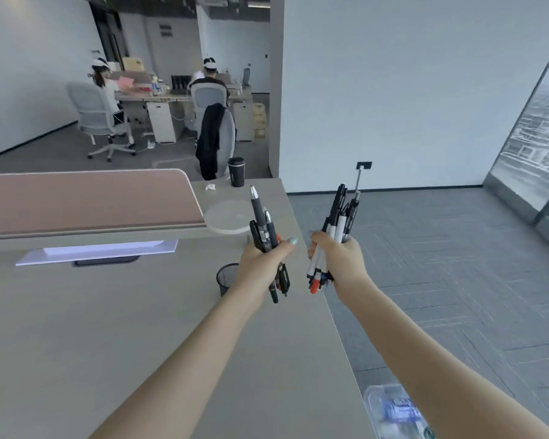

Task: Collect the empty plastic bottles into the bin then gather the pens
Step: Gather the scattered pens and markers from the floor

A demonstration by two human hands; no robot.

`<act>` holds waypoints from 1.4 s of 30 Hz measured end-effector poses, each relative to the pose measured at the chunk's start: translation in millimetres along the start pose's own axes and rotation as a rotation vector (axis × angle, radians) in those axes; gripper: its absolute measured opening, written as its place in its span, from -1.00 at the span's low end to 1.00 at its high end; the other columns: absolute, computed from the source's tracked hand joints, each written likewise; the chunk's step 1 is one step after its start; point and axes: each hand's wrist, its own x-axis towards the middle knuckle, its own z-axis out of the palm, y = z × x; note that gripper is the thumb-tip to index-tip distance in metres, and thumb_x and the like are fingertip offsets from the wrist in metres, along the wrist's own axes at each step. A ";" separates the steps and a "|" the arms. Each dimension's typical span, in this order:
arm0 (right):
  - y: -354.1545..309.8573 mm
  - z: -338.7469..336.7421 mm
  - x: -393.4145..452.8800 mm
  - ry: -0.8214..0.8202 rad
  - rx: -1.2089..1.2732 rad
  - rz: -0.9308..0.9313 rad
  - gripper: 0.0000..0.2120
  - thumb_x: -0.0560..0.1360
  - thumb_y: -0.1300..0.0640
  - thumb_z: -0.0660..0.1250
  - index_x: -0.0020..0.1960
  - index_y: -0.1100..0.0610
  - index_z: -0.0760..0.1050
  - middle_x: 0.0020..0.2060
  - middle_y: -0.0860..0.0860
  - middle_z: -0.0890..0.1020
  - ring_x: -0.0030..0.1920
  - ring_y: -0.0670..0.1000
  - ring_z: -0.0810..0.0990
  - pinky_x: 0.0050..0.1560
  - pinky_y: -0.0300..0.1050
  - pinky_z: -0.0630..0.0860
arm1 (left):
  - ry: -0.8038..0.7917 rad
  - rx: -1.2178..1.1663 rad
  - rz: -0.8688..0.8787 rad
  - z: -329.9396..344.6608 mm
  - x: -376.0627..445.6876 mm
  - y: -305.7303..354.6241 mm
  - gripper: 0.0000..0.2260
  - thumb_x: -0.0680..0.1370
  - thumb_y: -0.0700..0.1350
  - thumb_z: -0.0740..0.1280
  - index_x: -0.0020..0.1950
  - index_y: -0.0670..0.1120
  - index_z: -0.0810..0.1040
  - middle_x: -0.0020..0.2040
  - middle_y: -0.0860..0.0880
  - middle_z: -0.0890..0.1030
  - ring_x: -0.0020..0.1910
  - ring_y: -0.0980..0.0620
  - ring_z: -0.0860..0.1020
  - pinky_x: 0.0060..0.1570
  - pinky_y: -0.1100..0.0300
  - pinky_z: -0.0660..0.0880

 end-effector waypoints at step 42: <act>223.6 147.5 190.8 -0.564 -0.538 0.043 -0.40 0.38 0.27 0.38 0.26 -0.19 0.27 0.20 -0.20 0.30 0.17 -0.17 0.47 0.13 -0.29 0.46 | -0.172 0.411 -0.199 -133.1 206.9 -214.9 -0.07 0.14 0.22 0.43 0.45 0.15 0.13 0.30 0.15 0.45 0.29 0.14 0.45 0.27 0.05 0.42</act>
